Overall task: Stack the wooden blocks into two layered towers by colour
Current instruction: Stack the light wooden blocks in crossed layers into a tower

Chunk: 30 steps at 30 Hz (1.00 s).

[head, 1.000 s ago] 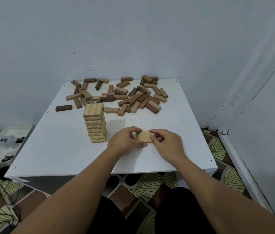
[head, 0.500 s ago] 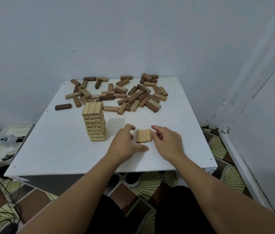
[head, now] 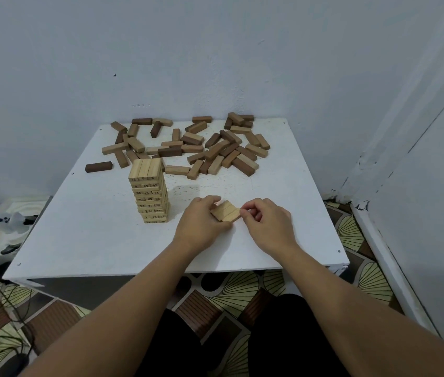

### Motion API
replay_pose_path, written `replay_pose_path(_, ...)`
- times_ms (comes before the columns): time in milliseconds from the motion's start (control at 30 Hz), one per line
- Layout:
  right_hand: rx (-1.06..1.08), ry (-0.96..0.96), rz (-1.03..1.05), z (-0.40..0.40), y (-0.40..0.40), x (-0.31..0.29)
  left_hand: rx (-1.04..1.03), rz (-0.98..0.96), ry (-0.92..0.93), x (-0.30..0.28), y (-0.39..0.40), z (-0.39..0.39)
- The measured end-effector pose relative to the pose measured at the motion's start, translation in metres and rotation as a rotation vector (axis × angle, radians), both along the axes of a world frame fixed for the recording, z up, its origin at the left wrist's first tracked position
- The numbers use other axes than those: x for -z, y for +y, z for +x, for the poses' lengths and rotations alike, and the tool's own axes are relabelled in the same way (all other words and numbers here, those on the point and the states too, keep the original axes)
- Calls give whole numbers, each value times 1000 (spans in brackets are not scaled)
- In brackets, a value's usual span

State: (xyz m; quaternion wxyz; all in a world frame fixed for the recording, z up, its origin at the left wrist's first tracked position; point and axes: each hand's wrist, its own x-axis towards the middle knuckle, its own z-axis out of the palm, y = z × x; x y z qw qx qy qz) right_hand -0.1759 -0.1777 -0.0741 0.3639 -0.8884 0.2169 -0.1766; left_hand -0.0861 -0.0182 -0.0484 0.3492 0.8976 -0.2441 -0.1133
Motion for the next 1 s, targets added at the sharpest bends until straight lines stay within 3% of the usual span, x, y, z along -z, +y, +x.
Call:
replay_pose_path(200, -52, 71, -74, -2, 1, -1, 99, -64, 86, -6, 16, 14)
replay_pose_path(567, -141, 195, -173, -3, -1, -2, -25, -122, 83, -2, 28, 9)
replay_pose_path(1000, -95, 98, -105, -5, -1, 2, -103, -238, 90, 1, 31, -3)
